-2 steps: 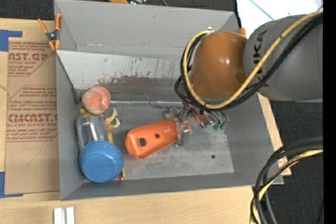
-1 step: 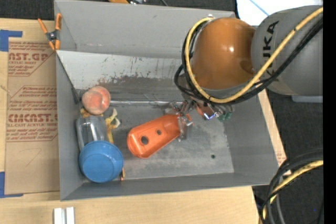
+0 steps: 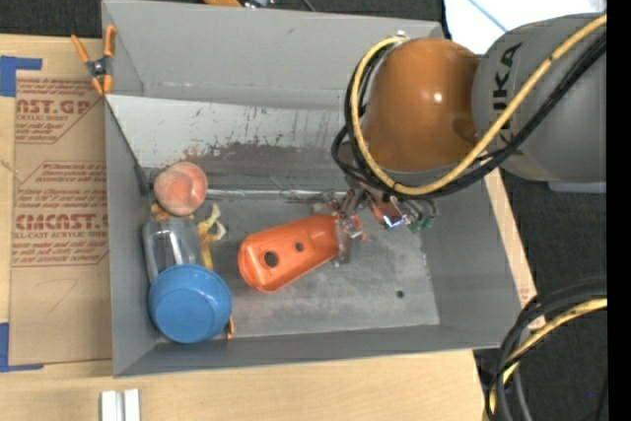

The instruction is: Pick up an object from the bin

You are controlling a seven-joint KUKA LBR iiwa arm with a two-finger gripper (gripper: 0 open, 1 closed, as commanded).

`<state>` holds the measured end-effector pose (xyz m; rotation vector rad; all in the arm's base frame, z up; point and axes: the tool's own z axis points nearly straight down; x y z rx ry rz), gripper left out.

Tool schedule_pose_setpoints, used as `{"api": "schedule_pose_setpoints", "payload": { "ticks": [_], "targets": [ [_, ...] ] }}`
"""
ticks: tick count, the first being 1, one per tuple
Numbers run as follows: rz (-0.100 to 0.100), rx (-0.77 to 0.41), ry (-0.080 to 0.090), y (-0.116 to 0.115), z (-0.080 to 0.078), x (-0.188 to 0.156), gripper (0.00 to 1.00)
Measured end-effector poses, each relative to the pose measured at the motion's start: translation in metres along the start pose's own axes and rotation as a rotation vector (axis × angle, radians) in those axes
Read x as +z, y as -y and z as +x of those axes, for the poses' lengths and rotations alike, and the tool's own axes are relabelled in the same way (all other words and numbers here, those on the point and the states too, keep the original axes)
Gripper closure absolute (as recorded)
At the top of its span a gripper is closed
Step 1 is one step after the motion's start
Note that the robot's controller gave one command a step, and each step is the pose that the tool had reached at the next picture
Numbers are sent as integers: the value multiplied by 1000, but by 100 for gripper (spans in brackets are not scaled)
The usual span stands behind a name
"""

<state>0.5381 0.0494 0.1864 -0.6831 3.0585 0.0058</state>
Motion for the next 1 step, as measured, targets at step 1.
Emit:
{"api": "schedule_pose_setpoints", "payload": {
  "ticks": [1],
  "targets": [
    [0,61,-2,3,-4,-49,100]
  ]
}}
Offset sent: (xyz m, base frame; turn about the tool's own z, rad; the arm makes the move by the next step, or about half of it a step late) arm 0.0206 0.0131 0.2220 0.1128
